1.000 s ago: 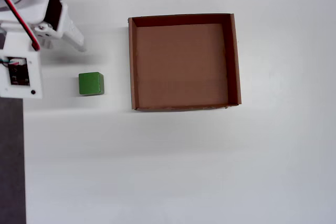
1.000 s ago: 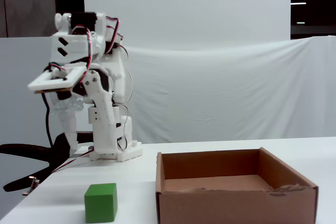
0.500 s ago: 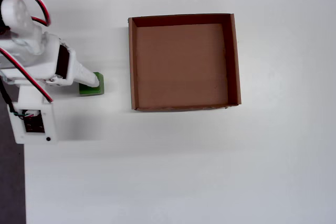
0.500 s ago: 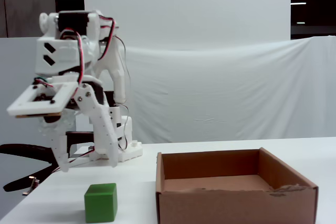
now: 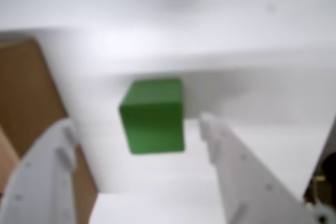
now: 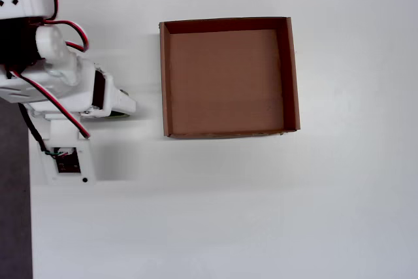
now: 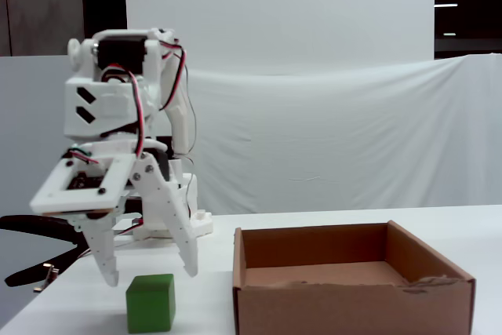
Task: Grasp a green cube and put it in a box.
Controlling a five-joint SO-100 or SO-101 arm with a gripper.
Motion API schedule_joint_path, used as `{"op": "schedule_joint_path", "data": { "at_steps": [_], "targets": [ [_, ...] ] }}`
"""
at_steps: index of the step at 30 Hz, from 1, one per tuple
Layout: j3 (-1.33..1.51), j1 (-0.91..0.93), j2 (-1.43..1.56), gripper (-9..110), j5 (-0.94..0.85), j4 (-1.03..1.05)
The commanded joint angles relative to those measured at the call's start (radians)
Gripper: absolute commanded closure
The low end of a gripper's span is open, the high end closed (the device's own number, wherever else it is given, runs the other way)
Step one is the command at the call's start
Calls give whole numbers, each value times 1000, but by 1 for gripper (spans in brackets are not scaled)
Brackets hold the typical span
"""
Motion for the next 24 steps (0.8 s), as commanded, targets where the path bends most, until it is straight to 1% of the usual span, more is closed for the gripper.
{"op": "schedule_joint_path", "data": {
  "at_steps": [1,18,24],
  "targets": [
    [-9,-14,12,69,5,-15],
    [103,-5,9,71,5,-71],
    [94,-3,12,73,12,-77]
  ]
}}
